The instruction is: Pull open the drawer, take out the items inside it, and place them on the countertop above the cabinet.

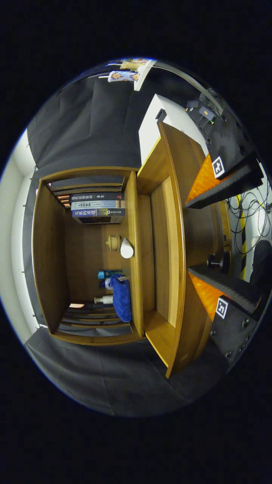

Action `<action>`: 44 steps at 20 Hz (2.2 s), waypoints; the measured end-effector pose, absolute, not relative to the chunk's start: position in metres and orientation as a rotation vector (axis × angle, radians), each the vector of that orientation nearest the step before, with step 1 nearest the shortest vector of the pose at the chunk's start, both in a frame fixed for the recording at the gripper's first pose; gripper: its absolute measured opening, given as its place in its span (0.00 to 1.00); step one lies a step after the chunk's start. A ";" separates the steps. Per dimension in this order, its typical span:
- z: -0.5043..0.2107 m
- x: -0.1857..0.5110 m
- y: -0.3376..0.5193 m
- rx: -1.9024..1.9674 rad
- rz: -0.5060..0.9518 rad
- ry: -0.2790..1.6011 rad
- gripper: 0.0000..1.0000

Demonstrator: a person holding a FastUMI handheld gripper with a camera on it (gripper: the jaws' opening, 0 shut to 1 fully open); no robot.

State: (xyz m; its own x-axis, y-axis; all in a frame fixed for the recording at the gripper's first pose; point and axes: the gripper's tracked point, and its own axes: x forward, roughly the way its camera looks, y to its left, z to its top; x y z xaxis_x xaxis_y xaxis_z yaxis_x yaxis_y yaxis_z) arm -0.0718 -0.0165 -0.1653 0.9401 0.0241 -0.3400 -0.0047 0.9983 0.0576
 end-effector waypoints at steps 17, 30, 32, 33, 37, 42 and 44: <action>-0.164 -0.039 -0.014 0.042 0.022 0.327 0.98; -0.163 0.017 -0.008 0.016 0.032 0.315 0.97; -0.163 0.025 -0.008 0.029 0.031 0.317 0.97; -0.164 0.028 -0.008 0.034 0.031 0.320 0.97; -0.164 0.045 -0.006 0.010 0.027 0.321 0.96; -0.165 0.065 -0.004 -0.016 0.028 0.320 0.97; -0.165 0.074 -0.004 -0.018 0.031 0.325 0.97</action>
